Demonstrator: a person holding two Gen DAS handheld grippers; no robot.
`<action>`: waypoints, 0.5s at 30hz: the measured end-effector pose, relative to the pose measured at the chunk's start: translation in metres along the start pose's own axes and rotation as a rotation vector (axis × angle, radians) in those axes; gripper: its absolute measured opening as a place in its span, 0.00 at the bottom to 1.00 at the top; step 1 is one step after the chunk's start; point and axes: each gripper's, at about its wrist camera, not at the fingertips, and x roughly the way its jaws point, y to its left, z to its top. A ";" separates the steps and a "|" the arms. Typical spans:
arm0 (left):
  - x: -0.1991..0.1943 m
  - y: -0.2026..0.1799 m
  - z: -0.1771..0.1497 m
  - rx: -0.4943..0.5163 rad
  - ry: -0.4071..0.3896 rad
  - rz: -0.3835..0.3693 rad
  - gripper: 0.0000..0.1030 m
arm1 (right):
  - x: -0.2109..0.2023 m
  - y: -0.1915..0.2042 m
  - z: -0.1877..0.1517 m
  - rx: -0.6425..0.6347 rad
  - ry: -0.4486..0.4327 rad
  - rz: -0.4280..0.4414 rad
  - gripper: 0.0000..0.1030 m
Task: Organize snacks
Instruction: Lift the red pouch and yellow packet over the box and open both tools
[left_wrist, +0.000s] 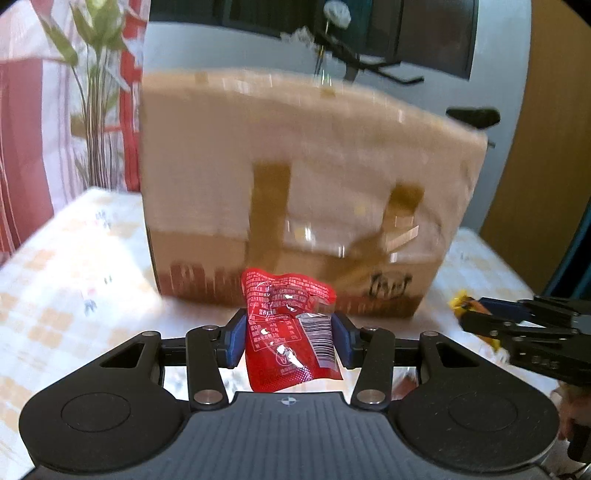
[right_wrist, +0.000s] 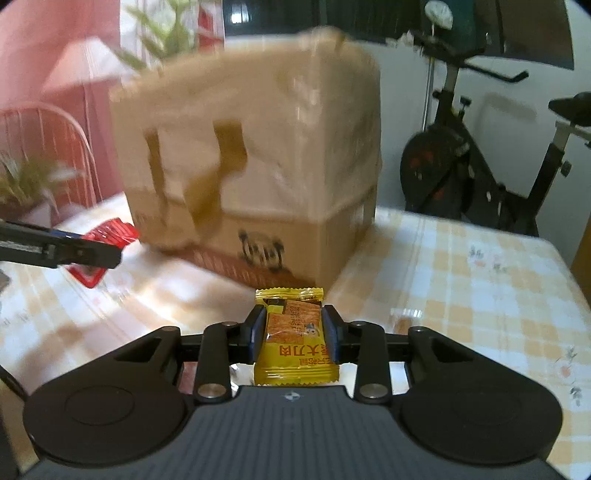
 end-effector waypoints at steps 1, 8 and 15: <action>-0.006 0.001 0.008 0.002 -0.021 -0.004 0.49 | -0.009 0.000 0.007 0.006 -0.026 0.007 0.34; -0.042 0.002 0.066 0.011 -0.183 -0.032 0.49 | -0.054 0.012 0.072 -0.043 -0.221 0.086 0.34; -0.037 -0.001 0.126 0.041 -0.289 -0.010 0.49 | -0.044 0.025 0.145 -0.089 -0.323 0.126 0.34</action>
